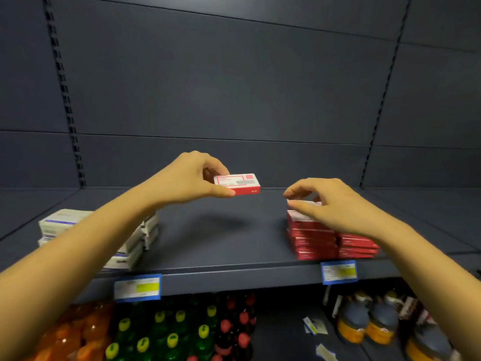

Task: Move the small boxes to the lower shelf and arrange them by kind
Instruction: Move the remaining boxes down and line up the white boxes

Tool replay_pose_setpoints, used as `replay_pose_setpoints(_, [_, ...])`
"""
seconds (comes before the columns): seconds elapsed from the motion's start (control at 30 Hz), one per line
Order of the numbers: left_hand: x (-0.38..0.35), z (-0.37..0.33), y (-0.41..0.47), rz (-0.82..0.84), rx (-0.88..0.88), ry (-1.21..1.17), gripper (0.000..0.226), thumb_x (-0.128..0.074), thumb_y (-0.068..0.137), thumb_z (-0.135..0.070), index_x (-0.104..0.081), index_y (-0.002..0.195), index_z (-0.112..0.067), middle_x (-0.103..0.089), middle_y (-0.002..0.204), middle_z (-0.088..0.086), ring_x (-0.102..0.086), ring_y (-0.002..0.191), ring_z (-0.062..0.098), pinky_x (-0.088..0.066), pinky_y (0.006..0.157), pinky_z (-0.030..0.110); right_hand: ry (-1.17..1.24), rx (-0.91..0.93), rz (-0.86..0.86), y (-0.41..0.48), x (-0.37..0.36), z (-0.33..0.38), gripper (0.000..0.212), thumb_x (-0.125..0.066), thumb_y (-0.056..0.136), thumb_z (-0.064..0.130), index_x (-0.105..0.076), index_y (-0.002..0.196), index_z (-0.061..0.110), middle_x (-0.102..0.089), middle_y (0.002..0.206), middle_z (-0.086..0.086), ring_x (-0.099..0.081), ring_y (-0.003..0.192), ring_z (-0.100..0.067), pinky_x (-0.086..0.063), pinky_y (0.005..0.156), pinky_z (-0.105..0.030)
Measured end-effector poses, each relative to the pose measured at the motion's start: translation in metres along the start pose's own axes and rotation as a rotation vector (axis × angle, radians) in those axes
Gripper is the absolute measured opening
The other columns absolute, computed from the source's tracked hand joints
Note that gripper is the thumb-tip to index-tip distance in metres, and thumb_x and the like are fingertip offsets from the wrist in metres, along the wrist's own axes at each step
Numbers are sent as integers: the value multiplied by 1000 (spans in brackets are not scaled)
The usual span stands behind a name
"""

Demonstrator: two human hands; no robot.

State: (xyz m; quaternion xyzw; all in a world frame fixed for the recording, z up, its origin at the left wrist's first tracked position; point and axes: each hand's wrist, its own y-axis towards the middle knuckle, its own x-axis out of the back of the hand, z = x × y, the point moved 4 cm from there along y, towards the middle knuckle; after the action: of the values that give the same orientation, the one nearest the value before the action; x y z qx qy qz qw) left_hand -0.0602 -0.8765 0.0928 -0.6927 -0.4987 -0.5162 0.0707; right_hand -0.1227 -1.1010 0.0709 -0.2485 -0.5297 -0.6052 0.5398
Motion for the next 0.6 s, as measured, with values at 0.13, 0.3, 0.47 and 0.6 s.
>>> replay_pose_setpoints(0.13, [-42, -34, 20, 20, -22, 2, 33, -75, 72, -33, -68, 101, -19, -59, 83, -16, -58, 69, 0, -43, 59, 1, 19, -14, -12, -10, 27, -40, 15, -58, 87, 33, -63, 102, 35, -64, 106, 21, -58, 101, 0, -48, 89, -33])
replay_pose_setpoints(0.3, [-87, -60, 49, 51, -15, -14, 36, -73, 75, -32, -65, 105, -13, -63, 97, -4, -59, 77, 7, -45, 67, 10, 58, -27, -7, -15, 40, -72, 15, -58, 88, 30, -64, 102, 32, -63, 104, 20, -57, 101, 0, -48, 89, -33])
replay_pose_setpoints(0.47, [-119, -63, 65, 160, 35, -4, 37, -66, 82, -29, -62, 114, -9, -64, 115, 6, -57, 89, 10, -43, 67, 11, 72, -9, 18, -11, 43, -85, 17, -57, 89, 30, -62, 105, 30, -63, 107, 16, -56, 102, -1, -46, 88, -28])
replay_pose_setpoints(0.6, [-111, -55, 57, 87, 92, -8, 51, -64, 82, -37, -52, 126, -13, -56, 127, 3, -53, 108, 13, -40, 83, 17, 92, 47, 26, -1, 39, -77, 18, -59, 88, 31, -62, 105, 32, -62, 107, 17, -56, 101, -1, -46, 89, -27])
